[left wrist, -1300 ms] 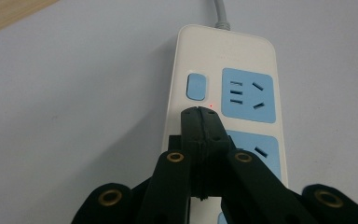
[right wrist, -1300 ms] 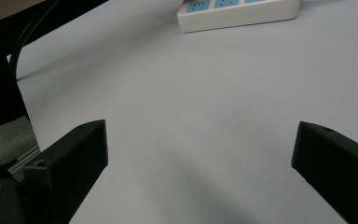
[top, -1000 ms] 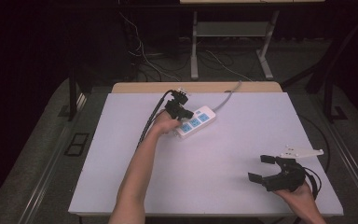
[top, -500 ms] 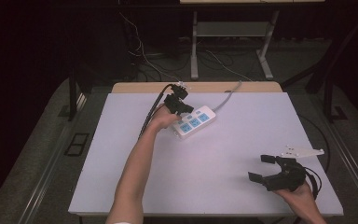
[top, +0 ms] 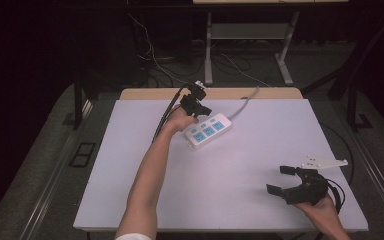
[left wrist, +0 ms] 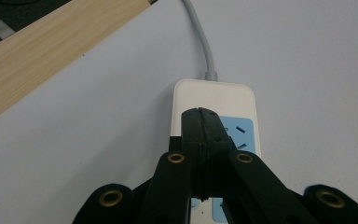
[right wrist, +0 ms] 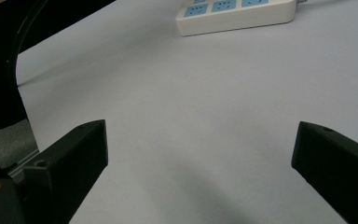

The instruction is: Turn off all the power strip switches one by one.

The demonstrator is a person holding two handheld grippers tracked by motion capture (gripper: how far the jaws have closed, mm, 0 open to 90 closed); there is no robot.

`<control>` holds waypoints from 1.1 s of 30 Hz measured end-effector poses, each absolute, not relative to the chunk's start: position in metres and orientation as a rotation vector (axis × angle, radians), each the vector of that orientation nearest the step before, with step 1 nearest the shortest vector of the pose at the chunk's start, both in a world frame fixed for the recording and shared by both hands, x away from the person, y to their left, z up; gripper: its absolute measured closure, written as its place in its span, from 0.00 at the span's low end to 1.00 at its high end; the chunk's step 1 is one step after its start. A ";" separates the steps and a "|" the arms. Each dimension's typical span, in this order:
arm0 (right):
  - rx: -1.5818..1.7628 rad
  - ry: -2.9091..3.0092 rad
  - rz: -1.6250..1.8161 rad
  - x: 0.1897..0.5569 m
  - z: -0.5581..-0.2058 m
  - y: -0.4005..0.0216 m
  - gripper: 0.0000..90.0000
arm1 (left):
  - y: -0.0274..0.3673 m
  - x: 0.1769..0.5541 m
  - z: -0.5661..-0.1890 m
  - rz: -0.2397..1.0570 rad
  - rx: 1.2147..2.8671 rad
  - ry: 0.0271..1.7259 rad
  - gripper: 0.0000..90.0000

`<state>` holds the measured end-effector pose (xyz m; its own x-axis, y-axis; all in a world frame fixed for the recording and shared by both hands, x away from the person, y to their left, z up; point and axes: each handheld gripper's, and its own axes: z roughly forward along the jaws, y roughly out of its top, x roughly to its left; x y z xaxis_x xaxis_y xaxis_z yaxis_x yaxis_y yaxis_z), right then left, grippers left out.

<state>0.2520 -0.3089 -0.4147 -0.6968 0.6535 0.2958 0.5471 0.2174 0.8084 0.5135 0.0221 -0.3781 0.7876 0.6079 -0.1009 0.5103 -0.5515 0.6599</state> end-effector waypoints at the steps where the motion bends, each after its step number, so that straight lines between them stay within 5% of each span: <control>1: 1.173 2.365 1.496 0.252 -0.415 -0.309 0.04 | 0.022 0.515 -0.378 0.180 2.275 0.827 0.99; 33: 1.176 2.367 1.488 0.252 -0.415 -0.309 0.04 | 0.010 0.527 -0.402 0.156 2.263 0.875 0.99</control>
<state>0.2524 -0.3086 -0.4154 -0.6944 0.6564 0.2947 0.5500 0.2202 0.8056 0.5270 0.0100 -0.4019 0.7651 0.6308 -0.1293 0.5470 -0.5308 0.6474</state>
